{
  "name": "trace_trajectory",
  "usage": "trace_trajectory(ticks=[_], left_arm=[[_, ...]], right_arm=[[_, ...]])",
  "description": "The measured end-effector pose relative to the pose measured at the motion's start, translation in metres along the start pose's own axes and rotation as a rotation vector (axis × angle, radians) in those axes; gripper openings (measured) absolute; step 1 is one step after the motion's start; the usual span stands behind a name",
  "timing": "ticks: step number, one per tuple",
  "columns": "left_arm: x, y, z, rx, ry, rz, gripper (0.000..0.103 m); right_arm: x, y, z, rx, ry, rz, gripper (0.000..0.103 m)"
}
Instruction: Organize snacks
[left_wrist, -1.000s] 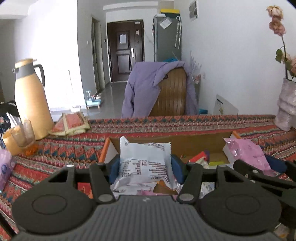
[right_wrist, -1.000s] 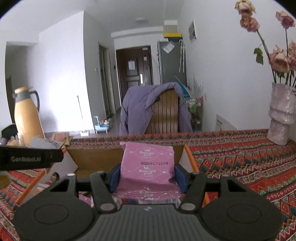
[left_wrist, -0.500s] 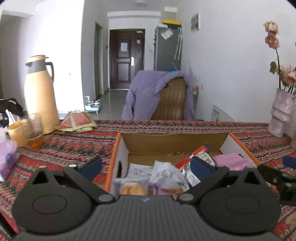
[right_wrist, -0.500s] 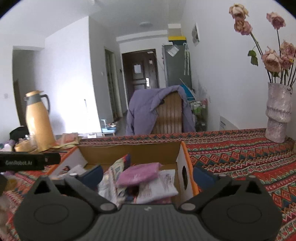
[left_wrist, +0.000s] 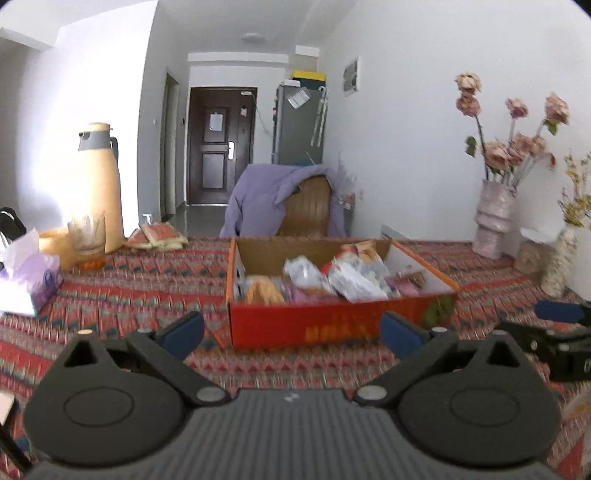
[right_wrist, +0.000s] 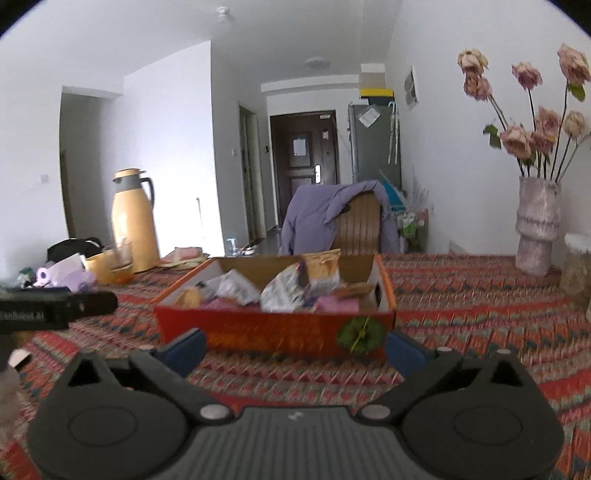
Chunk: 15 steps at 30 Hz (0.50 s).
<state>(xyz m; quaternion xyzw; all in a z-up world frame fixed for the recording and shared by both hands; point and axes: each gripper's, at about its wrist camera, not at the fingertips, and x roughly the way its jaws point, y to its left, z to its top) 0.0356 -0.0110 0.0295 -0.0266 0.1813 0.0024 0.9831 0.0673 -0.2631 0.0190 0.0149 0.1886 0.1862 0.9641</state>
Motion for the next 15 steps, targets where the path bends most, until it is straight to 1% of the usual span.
trace_trajectory(ticks=[3, 7, 11, 15], left_arm=[[-0.015, -0.002, -0.023, 0.009, 0.014, 0.004, 0.103], [-0.032, -0.006, -0.044, 0.028, 0.014, 0.022, 0.103], [-0.039, -0.005, -0.056, 0.027, 0.041, 0.013, 0.103], [-0.039, -0.003, -0.065, 0.015, 0.066, 0.016, 0.103]], right_arm=[[-0.011, 0.004, -0.013, 0.021, 0.018, 0.009, 0.103], [-0.024, 0.01, -0.031, 0.043, 0.049, 0.034, 0.103], [-0.032, 0.019, -0.049, 0.043, 0.082, 0.013, 0.103], [-0.032, 0.024, -0.061, 0.044, 0.113, -0.017, 0.103]])
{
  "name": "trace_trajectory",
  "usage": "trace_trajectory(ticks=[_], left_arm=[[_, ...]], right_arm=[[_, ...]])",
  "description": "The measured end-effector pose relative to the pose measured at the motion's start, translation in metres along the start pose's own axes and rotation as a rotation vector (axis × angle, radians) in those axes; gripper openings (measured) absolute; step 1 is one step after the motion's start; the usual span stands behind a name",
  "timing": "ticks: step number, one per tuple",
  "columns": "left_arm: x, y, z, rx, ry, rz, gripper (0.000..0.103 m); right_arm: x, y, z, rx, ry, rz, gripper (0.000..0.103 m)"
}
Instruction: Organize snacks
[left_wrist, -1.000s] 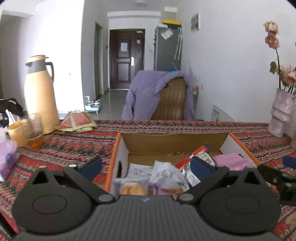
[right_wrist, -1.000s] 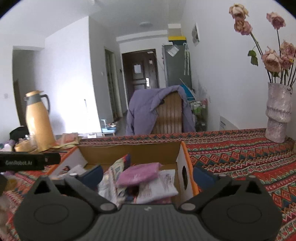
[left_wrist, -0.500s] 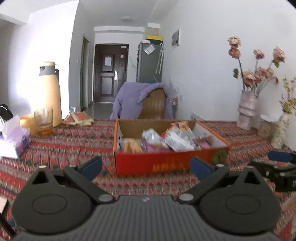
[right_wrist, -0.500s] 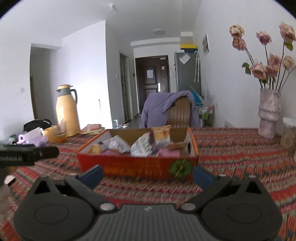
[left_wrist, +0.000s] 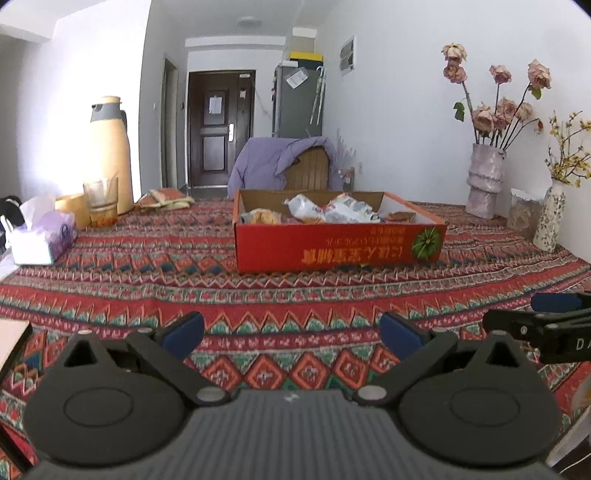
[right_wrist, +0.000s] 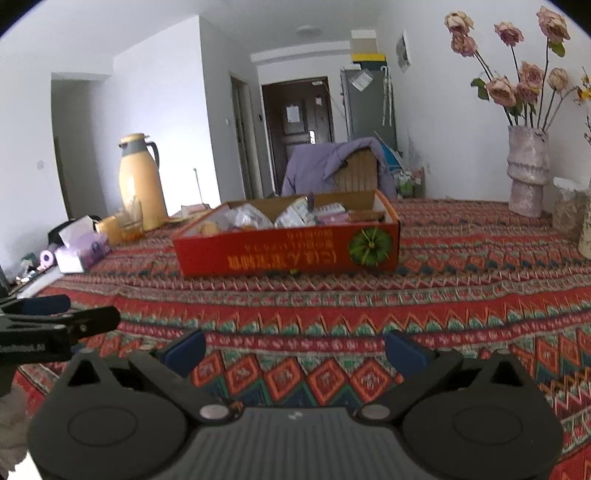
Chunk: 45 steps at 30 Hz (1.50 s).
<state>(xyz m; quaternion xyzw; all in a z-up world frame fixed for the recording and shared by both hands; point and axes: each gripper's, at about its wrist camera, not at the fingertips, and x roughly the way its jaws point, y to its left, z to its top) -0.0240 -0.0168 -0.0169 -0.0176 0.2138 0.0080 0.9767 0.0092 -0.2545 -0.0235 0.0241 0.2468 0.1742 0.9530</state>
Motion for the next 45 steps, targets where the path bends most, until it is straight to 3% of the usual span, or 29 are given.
trace_trajectory(ticks=[17, 45], left_arm=[[0.0051, 0.0054, -0.0066, -0.035, 0.042, 0.013, 0.103], [0.0024, 0.0049, -0.0065, -0.032, 0.033, 0.003, 0.103]], right_arm=[[0.0054, -0.003, -0.0041, 0.014, 0.036, -0.021, 0.103], [0.0051, -0.0034, -0.0024, 0.012, 0.039, -0.025, 0.103]])
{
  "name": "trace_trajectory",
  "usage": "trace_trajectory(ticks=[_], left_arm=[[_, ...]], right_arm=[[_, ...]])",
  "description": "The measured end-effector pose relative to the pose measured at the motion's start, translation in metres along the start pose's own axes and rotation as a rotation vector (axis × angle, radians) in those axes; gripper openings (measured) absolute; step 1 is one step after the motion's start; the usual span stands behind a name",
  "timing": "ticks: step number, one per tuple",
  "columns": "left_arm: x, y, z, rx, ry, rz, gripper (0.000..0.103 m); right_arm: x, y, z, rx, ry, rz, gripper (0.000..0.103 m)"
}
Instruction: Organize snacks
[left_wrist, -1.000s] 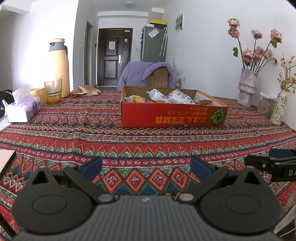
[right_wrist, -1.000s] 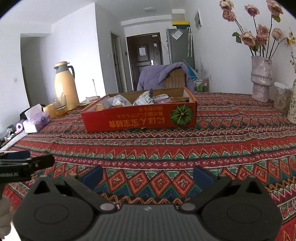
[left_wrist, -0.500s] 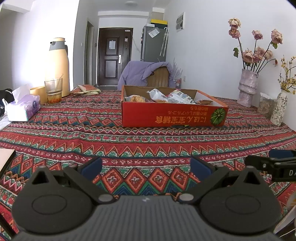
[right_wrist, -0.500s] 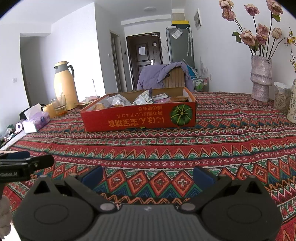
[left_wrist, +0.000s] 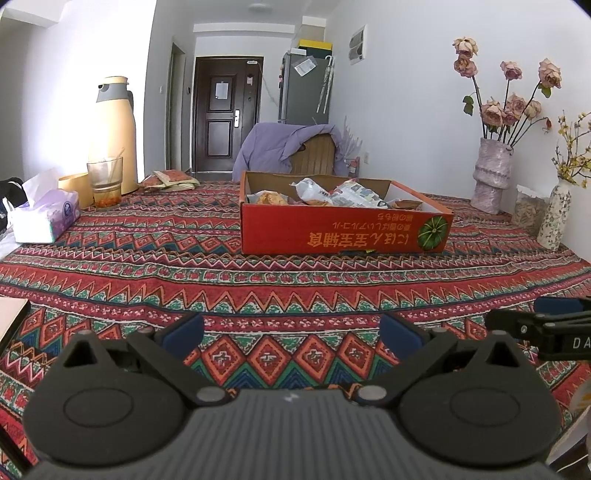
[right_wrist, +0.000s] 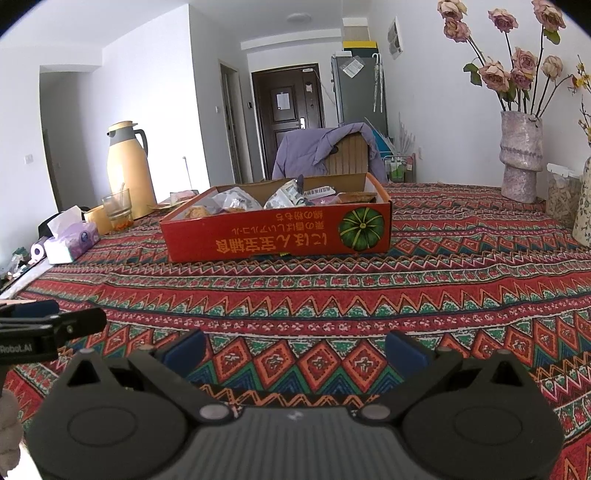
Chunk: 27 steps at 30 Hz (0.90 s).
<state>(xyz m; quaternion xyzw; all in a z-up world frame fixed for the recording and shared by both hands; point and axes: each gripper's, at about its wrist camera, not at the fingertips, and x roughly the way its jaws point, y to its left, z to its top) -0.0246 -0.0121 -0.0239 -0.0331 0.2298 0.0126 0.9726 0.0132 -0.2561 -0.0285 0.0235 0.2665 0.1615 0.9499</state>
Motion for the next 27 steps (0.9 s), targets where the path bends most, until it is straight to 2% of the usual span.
trace_trajectory(ticks=[27], left_arm=[[-0.0033, -0.0013, 0.0014, 0.008, -0.01, -0.006, 0.103]], right_arm=[[-0.002, 0.0009, 0.0014, -0.006, -0.006, 0.0, 0.103]])
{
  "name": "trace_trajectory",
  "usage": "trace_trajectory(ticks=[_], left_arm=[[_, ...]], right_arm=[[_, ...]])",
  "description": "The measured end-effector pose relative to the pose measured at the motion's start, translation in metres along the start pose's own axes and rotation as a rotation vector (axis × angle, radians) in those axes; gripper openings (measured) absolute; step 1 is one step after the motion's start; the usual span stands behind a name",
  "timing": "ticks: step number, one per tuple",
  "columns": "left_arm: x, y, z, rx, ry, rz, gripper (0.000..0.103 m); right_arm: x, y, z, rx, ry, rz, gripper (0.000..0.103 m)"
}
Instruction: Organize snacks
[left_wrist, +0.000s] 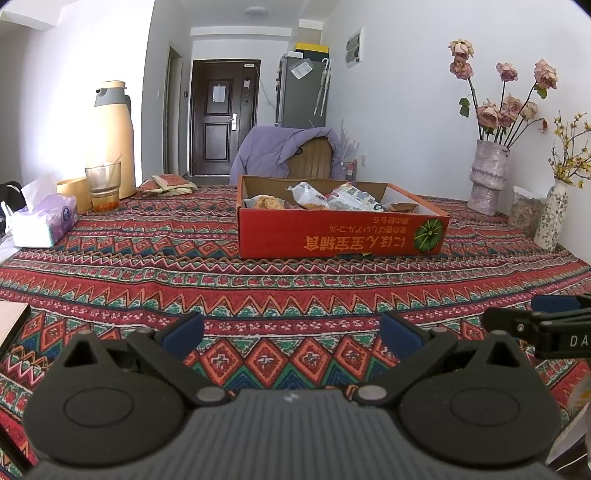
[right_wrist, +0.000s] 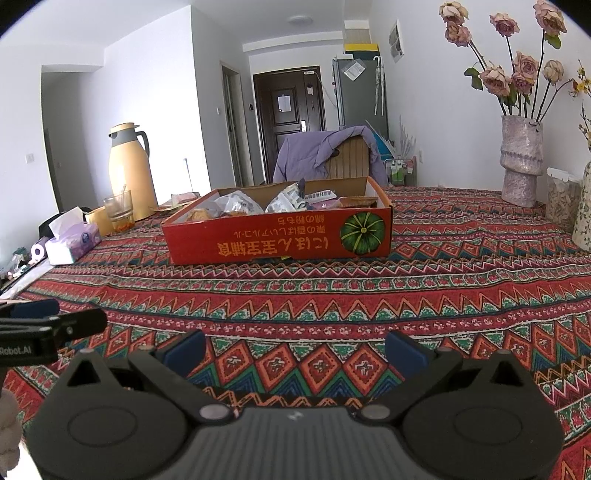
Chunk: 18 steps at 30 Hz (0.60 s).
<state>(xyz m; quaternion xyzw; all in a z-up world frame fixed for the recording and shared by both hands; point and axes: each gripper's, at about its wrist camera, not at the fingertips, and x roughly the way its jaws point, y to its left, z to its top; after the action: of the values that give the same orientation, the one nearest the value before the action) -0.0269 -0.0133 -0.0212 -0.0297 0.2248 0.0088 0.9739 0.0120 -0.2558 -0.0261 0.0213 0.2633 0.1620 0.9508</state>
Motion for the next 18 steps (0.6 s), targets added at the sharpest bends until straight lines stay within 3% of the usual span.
trace_trajectory(ticks=[18], left_arm=[[-0.0012, 0.0008, -0.0015, 0.0, -0.005, -0.012, 0.103]], right_arm=[[0.0003, 0.0001, -0.0005, 0.0, 0.001, -0.001, 0.103]])
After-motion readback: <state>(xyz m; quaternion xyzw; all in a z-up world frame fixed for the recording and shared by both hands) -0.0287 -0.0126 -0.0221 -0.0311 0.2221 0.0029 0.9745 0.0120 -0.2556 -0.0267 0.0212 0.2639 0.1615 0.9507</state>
